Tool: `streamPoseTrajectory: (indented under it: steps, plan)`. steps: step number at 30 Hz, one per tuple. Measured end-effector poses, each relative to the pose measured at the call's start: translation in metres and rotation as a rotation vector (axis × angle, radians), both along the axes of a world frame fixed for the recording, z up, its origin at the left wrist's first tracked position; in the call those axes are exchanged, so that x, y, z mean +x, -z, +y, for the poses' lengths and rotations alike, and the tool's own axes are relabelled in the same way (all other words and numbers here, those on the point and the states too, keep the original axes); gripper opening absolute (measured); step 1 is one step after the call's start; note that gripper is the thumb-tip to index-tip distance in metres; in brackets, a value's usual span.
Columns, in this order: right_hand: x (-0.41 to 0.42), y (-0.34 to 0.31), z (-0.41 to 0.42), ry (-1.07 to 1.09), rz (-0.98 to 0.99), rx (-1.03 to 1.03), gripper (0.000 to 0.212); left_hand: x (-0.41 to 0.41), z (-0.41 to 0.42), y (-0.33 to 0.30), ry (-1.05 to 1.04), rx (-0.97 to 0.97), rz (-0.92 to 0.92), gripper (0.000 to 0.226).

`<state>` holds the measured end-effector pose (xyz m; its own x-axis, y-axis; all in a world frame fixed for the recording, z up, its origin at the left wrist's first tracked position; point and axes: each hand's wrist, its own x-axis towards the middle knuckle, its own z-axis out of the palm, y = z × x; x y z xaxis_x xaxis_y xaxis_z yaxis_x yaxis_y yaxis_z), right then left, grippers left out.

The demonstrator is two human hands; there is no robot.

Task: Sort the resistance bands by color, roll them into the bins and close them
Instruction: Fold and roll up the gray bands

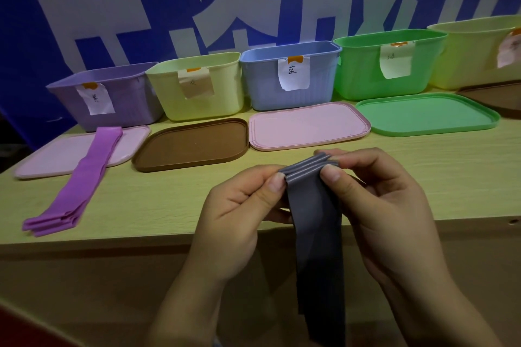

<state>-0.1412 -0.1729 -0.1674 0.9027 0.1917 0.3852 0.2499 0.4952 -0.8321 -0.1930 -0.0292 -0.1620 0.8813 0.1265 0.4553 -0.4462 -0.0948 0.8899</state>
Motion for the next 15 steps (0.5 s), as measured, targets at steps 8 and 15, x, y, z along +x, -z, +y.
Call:
streamPoseTrajectory:
  steps: [8, 15]
  plan:
    - [-0.0057, 0.0031, 0.0039, 0.139, -0.116, 0.041, 0.010, -0.0032, -0.0055, -0.0018, -0.112, 0.208, -0.132, 0.016]
    - [-0.0017, -0.0034, -0.0009, 0.104, -0.296, -0.187, 0.030, -0.0041, 0.0034, 0.0017, -0.164, 0.217, -0.159, 0.020]
